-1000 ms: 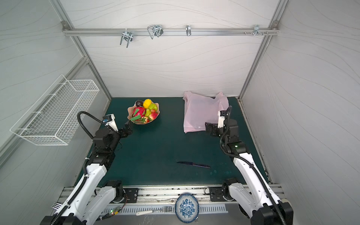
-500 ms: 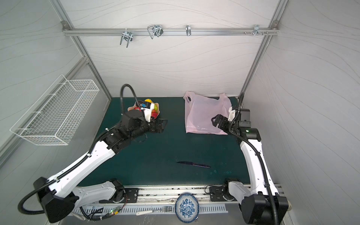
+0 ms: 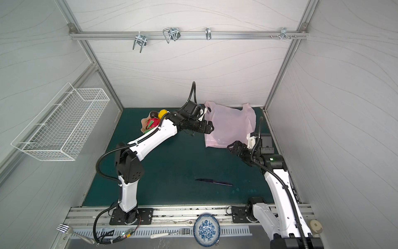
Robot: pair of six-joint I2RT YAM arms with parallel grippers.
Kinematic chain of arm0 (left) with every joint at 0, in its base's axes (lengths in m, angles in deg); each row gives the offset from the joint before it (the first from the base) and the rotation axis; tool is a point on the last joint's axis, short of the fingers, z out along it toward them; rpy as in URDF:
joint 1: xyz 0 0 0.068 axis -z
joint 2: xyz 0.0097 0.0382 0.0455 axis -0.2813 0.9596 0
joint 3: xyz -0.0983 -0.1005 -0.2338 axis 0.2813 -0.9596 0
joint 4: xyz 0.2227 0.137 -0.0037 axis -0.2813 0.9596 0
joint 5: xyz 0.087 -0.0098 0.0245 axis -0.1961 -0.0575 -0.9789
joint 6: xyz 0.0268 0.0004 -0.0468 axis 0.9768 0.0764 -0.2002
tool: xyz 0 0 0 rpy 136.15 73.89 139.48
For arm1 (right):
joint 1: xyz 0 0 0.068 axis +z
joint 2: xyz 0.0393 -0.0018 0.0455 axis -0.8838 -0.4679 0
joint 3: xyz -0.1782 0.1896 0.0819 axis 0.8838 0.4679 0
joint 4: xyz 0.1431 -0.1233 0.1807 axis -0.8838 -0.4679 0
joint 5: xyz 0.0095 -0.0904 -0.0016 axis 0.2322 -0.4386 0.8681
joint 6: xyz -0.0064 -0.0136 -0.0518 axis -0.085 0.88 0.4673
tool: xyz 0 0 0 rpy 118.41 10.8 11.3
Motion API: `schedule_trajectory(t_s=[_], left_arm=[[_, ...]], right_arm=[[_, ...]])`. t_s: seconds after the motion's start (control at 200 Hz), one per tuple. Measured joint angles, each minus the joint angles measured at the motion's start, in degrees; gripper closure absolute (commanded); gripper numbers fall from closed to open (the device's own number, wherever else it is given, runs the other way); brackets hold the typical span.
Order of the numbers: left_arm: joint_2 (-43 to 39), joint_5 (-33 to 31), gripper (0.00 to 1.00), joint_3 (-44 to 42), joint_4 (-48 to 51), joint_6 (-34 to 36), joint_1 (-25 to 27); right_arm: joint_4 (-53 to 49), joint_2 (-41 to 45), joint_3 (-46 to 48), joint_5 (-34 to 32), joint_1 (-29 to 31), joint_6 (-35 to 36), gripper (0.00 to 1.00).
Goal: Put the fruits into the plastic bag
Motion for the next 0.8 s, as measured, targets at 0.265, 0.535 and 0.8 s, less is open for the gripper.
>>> schedule_trajectory(t_s=[0.265,0.535,0.8], left_arm=[[12.22,3.98,0.11,7.1,-1.07,-2.51,-1.79],[14.78,7.58,0.73,5.18,-6.49,-5.05,-2.84],[9.88,9.38,1.0,-9.01,-11.28,-8.02,-3.63]], right_arm=[[2.75,1.22,6.95,0.63,0.55,-5.84,0.01],[12.79,-1.46,15.23,0.66,0.44,-12.46,0.01],[23.28,-10.88,15.98,0.2,-3.41,-15.78,0.01]])
